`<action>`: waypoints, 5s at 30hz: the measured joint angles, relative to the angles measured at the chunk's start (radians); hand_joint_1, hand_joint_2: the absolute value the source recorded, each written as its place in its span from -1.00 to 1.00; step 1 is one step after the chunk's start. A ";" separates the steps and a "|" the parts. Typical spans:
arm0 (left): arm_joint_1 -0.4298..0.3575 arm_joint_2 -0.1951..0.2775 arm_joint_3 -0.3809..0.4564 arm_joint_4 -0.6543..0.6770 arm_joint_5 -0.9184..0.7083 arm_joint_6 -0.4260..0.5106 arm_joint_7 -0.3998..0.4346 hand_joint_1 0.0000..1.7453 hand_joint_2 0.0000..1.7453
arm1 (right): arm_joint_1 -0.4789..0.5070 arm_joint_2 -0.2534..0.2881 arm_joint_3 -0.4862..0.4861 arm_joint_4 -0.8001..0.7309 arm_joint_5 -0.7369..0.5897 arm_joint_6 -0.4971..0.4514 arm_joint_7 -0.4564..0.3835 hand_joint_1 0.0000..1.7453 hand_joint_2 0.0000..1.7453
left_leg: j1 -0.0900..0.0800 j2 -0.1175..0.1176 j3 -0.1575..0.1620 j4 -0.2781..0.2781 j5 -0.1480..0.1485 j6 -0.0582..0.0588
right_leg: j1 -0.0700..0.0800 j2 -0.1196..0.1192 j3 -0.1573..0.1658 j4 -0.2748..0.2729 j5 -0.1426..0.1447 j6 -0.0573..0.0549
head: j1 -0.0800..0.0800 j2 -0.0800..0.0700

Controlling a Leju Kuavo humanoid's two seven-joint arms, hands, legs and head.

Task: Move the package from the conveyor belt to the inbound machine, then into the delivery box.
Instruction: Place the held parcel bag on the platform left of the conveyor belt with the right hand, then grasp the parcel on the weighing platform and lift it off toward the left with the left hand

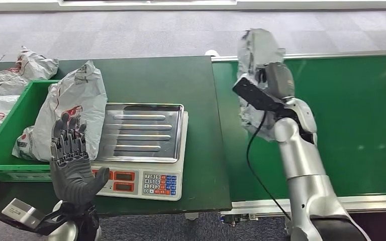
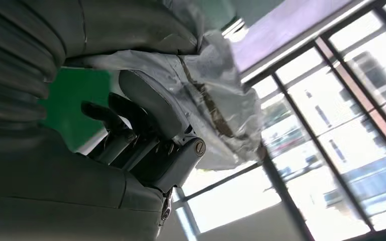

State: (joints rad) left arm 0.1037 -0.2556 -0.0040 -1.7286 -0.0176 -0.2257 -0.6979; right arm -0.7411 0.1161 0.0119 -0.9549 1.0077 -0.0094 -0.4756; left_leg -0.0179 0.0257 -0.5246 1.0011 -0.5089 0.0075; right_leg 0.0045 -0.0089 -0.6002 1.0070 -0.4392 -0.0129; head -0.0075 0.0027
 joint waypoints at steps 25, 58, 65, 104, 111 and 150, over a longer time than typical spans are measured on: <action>0.012 0.012 -0.010 0.000 0.003 0.023 0.004 -1.00 1.00 | -0.061 0.178 0.458 0.180 -0.133 0.104 -0.084 1.00 1.00 | 0.001 -0.005 -0.002 0.000 0.000 -0.001 | 0.001 -0.004 0.000 0.000 -0.001 -0.002 | 0.000 0.000; 0.052 -0.002 -0.008 -0.063 -0.057 0.132 -0.003 -1.00 1.00 | -0.149 0.236 0.651 0.398 -0.263 -0.096 0.035 -1.00 -1.00 | 0.001 -0.005 -0.002 0.000 0.000 -0.001 | 0.001 -0.004 -0.001 0.000 -0.001 -0.002 | 0.000 0.000; 0.079 -0.008 -0.006 -0.082 -0.076 0.168 0.001 -1.00 1.00 | -0.062 0.234 0.551 0.260 -0.029 -0.575 0.102 -1.00 0.50 | 0.001 -0.005 -0.002 0.000 0.000 -0.001 | 0.001 -0.004 -0.001 0.000 -0.001 -0.003 | 0.000 0.000; -0.226 0.104 -0.188 0.598 -0.812 0.296 0.275 -1.00 1.00 | 0.388 0.231 0.176 -1.141 -0.171 -0.689 -0.223 -1.00 1.00 | 0.000 -0.005 0.001 0.000 -0.002 0.000 | 0.000 -0.005 0.002 0.000 -0.004 -0.003 | 0.000 0.000; -0.265 0.104 -0.211 0.662 -0.869 0.342 0.288 -0.50 1.00 | 0.389 0.231 0.177 -1.141 -0.171 -0.689 -0.223 -1.00 1.00 | 0.000 -0.005 0.001 0.000 -0.002 0.000 | 0.000 -0.005 0.002 0.000 -0.004 -0.003 | 0.000 0.000; -0.346 0.098 -0.272 0.761 -0.693 0.361 0.230 1.00 1.00 | 0.411 0.223 0.110 -0.936 -0.125 -0.687 -0.211 -1.00 1.00 | 0.000 -0.006 0.001 0.000 -0.002 -0.001 | 0.000 -0.006 0.003 0.000 -0.004 -0.003 | 0.000 0.000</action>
State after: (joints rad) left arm -0.2427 -0.1572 -0.2762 -0.9671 -0.7109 0.1352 -0.4678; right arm -0.3302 0.3391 0.1216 -1.8905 0.8827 -0.6962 -0.6869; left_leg -0.0181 0.0197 -0.5234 1.0011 -0.5110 0.0069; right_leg 0.0045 -0.0144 -0.5972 1.0070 -0.4428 -0.0159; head -0.0072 0.0027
